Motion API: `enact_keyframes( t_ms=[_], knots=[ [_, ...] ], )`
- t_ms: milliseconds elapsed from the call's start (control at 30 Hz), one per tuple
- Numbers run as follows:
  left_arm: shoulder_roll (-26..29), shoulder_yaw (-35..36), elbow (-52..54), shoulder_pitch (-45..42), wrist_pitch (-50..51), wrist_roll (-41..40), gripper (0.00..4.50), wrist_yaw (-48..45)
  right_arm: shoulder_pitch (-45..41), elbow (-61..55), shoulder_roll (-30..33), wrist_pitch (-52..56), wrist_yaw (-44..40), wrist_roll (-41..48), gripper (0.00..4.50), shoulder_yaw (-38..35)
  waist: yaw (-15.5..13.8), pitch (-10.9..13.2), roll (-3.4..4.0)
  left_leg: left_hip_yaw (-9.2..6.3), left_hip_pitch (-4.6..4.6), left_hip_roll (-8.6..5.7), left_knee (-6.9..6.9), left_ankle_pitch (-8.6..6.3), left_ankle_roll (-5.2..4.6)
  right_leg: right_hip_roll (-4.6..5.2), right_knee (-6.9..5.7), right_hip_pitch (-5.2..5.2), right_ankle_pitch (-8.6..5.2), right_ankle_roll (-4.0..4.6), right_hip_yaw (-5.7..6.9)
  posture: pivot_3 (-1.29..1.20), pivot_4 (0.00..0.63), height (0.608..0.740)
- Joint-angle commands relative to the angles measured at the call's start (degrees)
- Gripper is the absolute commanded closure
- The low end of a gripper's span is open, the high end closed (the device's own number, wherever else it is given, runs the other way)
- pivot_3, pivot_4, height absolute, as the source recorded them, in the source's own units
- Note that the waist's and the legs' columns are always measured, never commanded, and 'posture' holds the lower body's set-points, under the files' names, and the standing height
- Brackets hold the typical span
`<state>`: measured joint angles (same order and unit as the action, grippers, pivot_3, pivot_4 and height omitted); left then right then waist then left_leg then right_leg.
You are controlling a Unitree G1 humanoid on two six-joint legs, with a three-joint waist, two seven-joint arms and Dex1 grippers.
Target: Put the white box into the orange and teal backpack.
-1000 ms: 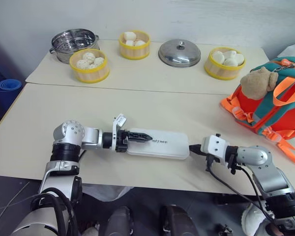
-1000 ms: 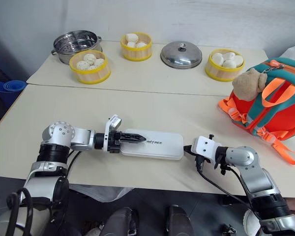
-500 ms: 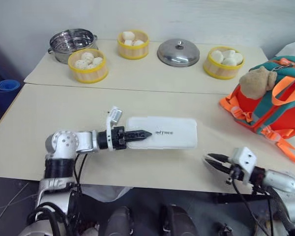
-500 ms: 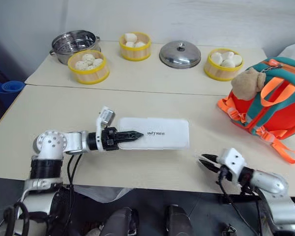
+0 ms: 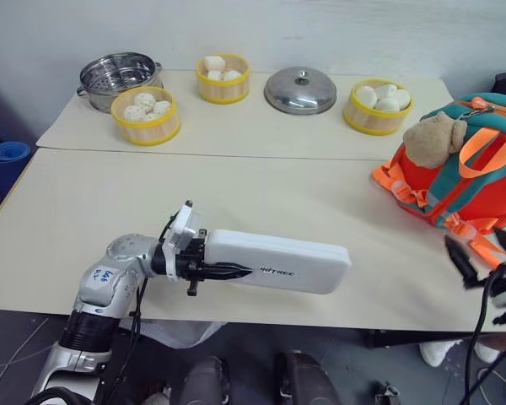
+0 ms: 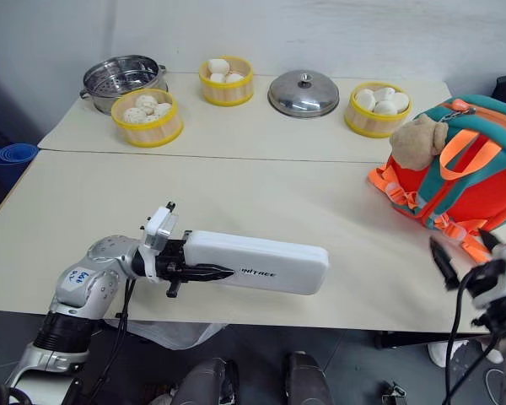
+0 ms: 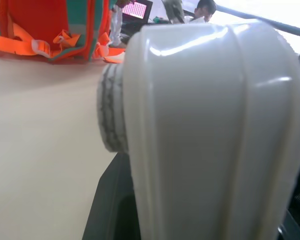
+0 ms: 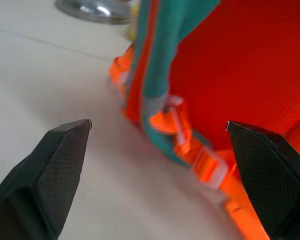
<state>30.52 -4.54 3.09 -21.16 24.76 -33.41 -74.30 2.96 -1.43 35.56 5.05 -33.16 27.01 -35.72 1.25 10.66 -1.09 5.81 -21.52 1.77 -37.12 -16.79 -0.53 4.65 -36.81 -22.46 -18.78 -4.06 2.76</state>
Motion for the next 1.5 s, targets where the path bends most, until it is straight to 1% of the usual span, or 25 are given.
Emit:
enact_keyframes(
  t_ms=[33, 133, 267, 367, 400, 467, 533, 633, 733, 833, 900, 933, 967, 1033, 1100, 1233, 1300, 1400, 1500],
  knots=[
    [-0.20, 0.34, -0.39, -1.46, -1.52, -0.11, 3.31, -1.02, -8.52, 7.05, 4.02, -0.35, -3.54, -0.42, 0.03, 3.19, 0.32, 0.00, 0.01, 0.00, 0.01, 0.00, -0.01, 0.00, -0.01, -0.01, -0.03, 0.00, 0.00, 0.00, 0.00, 0.00, 0.150, 0.740],
    [-0.41, 0.79, -0.83, -2.05, -1.13, -0.46, 3.31, -0.50, -19.33, 14.74, 5.53, 0.02, -8.53, -0.40, 0.03, 8.26, 0.55, 0.01, 0.02, 0.00, 0.01, 0.05, -0.04, 0.01, -0.02, -0.10, -0.06, -0.01, 0.00, 0.00, 0.02, 0.00, 0.150, 0.740],
    [-0.29, 2.98, 0.13, -1.77, 0.93, -2.40, 3.31, 1.27, -29.11, 22.35, 4.78, -0.62, -12.11, -1.63, 0.03, 12.81, 0.38, 0.03, 0.05, 0.03, -0.01, 0.05, -0.04, 0.14, 0.15, -0.10, -0.12, -0.06, 0.00, 0.00, 0.01, 0.00, 0.150, 0.740],
    [-0.06, 5.35, 1.13, -0.75, 2.69, -4.16, 3.31, 2.94, -32.34, 25.56, 3.32, -2.41, -13.54, -2.33, 0.60, 14.88, 0.27, 0.03, 0.05, 0.02, -0.06, 0.04, -0.08, 0.13, 0.13, -0.07, -0.09, -0.06, 0.00, -0.01, 0.02, 0.00, 0.150, 0.740],
    [0.06, 6.42, 1.49, -0.37, 3.37, -4.90, 3.31, 3.52, -32.72, 25.91, 2.68, -2.78, -14.06, -2.40, 0.89, 15.52, 0.26, 0.03, 0.05, 0.01, -0.07, 0.04, -0.10, 0.13, 0.12, -0.05, -0.09, -0.05, 0.00, -0.02, 0.03, 0.00, 0.150, 0.740],
    [0.01, 8.49, 2.12, 0.31, 4.93, -6.56, 3.31, 4.90, -32.86, 25.70, 1.32, -3.50, -14.80, -2.60, 1.61, 16.62, 0.31, 0.03, 0.05, 0.01, -0.07, 0.04, -0.10, 0.12, 0.11, -0.04, -0.06, -0.04, 0.01, -0.03, 0.03, 0.00, 0.150, 0.740],
    [1.43, 11.00, 2.71, 1.24, 8.32, -9.13, 3.31, 5.47, -32.65, 23.96, -0.49, -3.59, -15.49, -2.35, 2.33, 17.92, 0.43, 0.03, 0.05, 0.01, -0.08, 0.03, -0.09, 0.12, 0.11, -0.03, -0.07, -0.04, 0.02, -0.04, 0.02, 0.00, 0.150, 0.740],
    [3.14, 12.14, 3.30, 2.61, 8.76, -9.27, 3.31, 5.00, -32.44, 20.51, -2.06, -2.50, -16.37, -1.72, 3.40, 19.34, 0.70, 0.04, 0.06, 0.02, -0.06, 0.06, -0.05, 0.14, 0.15, -0.05, -0.09, -0.07, 0.02, -0.04, 0.01, 0.00, 0.150, 0.740],
    [4.85, 14.75, 2.64, 3.31, 10.70, -11.06, 3.31, 5.15, -32.17, 10.55, -5.31, 4.24, -17.96, 5.35, 4.44, 20.57, 1.00, 0.05, 0.08, 0.02, -0.05, 0.12, -0.03, 0.15, 0.20, -0.09, -0.10, -0.09, 0.01, -0.03, 0.01, 0.00, 0.150, 0.740],
    [7.80, 20.03, 1.84, 4.31, 16.50, -15.23, 3.31, 7.23, -29.04, -4.98, -4.01, 19.27, -19.86, 15.74, 4.47, 24.43, 1.01, 0.06, 0.10, -0.04, -0.07, 0.15, 0.06, 0.14, 0.21, -0.08, -0.15, -0.16, 0.00, -0.01, 0.02, 0.00, 0.150, 0.740],
    [9.40, 22.72, 1.33, 5.05, 19.01, -17.21, 3.31, 7.85, -27.33, -11.83, -2.73, 26.12, -19.54, 21.46, 4.47, 25.04, 0.96, 0.06, 0.10, -0.14, -0.10, 0.18, 0.09, 0.10, 0.25, -0.08, -0.14, -0.18, -0.02, 0.03, 0.08, 0.00, 0.150, 0.740],
    [10.26, 23.84, 1.33, 5.44, 19.82, -17.77, 3.31, 8.18, -26.27, -15.37, -1.84, 29.58, -19.09, 24.99, 4.47, 24.87, 0.95, 0.06, 0.10, -0.16, -0.11, 0.19, 0.11, 0.07, 0.26, -0.08, -0.12, -0.18, -0.03, 0.05, 0.10, 0.00, 0.150, 0.740],
    [11.39, 25.42, 0.64, 5.52, 20.24, -17.94, 3.31, 8.63, -24.64, -20.16, 0.35, 34.93, -18.20, 32.35, 4.47, 24.12, 0.84, 0.07, 0.11, -0.18, -0.12, 0.20, 0.11, 0.05, 0.27, -0.07, -0.09, -0.17, -0.04, 0.06, 0.11, 0.00, 0.150, 0.740],
    [12.69, 27.82, -0.42, 5.26, 20.77, -18.56, 3.31, 9.49, -21.89, -26.12, 4.19, 41.74, -16.82, 42.37, 4.47, 22.27, 0.49, 0.08, 0.11, -0.24, -0.17, 0.17, 0.12, -0.10, 0.05, -0.01, -0.03, -0.18, -0.04, 0.06, 0.14, 0.00, 0.150, 0.740],
    [13.24, 29.47, -0.74, 4.84, 21.39, -19.36, 3.31, 10.23, -19.64, -28.50, 7.44, 44.93, -15.37, 47.94, 4.47, 20.33, 0.35, 0.08, 0.10, -0.30, -0.18, 0.16, 0.08, -0.22, -0.05, 0.03, 0.05, -0.15, -0.04, 0.08, 0.19, 0.00, 0.150, 0.740],
    [14.28, 32.92, -0.02, 4.41, 22.78, -22.26, 3.31, 10.43, -13.49, -28.61, 13.72, 48.24, -16.56, 51.22, 4.47, 15.44, 0.15, 0.10, 0.03, -0.36, -0.23, 0.06, 0.06, -0.26, -0.17, 0.16, 0.31, -0.05, -0.04, 0.06, 0.23, 0.00, 0.150, 0.740],
    [14.29, 34.42, 1.77, 4.29, 23.50, -24.54, 3.31, 10.73, -10.36, -28.08, 15.69, 48.18, -18.51, 50.13, 4.47, 13.31, 0.18, 0.10, 0.02, -0.39, -0.32, 0.02, 0.04, -0.26, -0.20, 0.20, 0.35, -0.09, -0.02, 0.04, 0.24, 0.00, 0.150, 0.740],
    [13.03, 32.89, 4.14, 1.46, 22.64, -25.82, 3.31, 11.36, -8.06, -27.57, 16.36, 47.94, -19.67, 49.27, 4.47, 12.86, 0.12, 0.10, 0.00, -0.41, -0.40, 0.02, 0.04, -0.25, -0.20, 0.20, 0.38, -0.13, -0.01, 0.02, 0.27, 0.00, 0.150, 0.740],
    [10.41, 29.29, 3.82, -3.63, 19.24, -23.18, 3.31, 12.93, -7.10, -27.05, 16.53, 47.10, -21.28, 46.28, 4.47, 14.25, -0.19, 0.10, 0.00, -0.48, -0.47, -0.01, -0.01, -0.21, -0.22, 0.20, 0.38, -0.12, 0.01, -0.02, 0.35, 0.00, 0.150, 0.740]
  ],
)
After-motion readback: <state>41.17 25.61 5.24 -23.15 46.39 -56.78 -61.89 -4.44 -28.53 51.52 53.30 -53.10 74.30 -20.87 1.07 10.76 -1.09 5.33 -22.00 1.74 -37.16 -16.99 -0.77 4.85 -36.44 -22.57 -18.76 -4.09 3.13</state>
